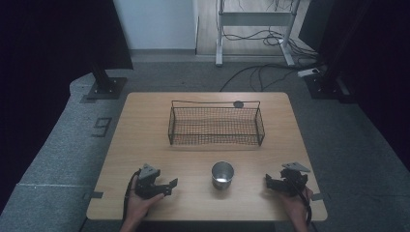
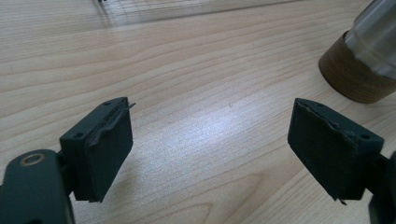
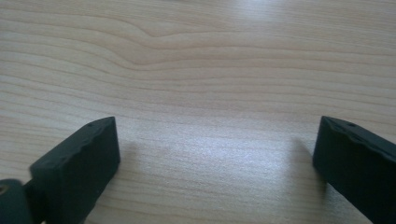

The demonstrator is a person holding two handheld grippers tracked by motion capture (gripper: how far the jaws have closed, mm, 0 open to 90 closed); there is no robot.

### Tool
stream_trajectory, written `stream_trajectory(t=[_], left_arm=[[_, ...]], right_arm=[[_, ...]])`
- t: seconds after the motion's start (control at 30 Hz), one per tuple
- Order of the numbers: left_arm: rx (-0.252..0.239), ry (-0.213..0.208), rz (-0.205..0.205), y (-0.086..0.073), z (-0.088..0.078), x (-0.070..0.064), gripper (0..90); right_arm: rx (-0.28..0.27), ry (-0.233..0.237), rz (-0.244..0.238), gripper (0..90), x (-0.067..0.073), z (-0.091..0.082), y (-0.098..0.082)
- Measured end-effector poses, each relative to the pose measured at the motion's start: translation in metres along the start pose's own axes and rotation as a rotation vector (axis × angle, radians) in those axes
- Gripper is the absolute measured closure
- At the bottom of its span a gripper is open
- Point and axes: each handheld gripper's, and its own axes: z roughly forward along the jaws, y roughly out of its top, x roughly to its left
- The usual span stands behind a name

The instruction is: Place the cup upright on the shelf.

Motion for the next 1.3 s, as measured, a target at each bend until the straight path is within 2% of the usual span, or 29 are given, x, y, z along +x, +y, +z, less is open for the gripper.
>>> stream_trajectory(t=[0.63,1.3], left_arm=[[0.006,0.004,0.007,-0.0011,0.0008,-0.0014,14.4],[-0.011,0.0,-0.013,0.0006,-0.0031,0.001,14.4]], right_arm=[[-0.004,-0.01,0.003,3.0,0.0008,-0.0009,-0.001],[-0.003,-0.01,0.007,3.1,-0.0003,-0.0019,-0.0018]])
